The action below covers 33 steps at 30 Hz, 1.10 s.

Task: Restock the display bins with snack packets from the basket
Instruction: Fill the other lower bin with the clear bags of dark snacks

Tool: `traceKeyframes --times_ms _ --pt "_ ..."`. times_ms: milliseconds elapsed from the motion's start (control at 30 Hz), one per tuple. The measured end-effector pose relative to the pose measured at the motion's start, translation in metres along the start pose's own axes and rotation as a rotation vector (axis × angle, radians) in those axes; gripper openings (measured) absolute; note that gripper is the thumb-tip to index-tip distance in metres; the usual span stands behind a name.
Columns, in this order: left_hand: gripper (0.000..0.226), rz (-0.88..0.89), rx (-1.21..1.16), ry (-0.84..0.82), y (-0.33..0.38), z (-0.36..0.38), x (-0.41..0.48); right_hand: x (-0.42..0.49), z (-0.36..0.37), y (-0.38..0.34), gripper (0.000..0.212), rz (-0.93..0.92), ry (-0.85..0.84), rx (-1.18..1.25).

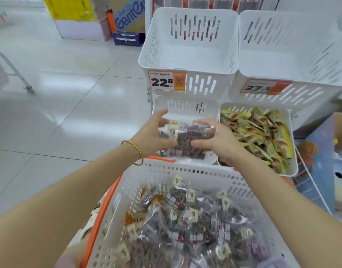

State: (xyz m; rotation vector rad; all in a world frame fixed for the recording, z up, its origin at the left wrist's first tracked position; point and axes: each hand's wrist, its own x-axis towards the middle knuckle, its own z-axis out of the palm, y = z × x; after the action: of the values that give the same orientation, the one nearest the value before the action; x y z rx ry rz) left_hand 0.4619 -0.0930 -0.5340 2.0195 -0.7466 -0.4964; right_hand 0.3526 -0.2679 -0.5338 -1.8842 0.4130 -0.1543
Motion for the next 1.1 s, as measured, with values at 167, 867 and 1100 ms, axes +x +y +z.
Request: traceKeyframes --times_ms 167,867,1100 --pt "0.067 -0.002 0.456 0.148 -0.069 -0.003 0.051 0.089 0.001 0.041 0.058 -0.166 0.251 -0.530" --pt "0.068 -0.032 0.328 0.150 -0.125 0.026 0.061 0.200 0.085 0.106 0.056 0.166 -0.211 -0.158" --pt "0.067 -0.038 0.333 0.155 -0.130 0.027 0.061 0.186 0.075 0.100 0.070 0.173 -0.231 -0.221"
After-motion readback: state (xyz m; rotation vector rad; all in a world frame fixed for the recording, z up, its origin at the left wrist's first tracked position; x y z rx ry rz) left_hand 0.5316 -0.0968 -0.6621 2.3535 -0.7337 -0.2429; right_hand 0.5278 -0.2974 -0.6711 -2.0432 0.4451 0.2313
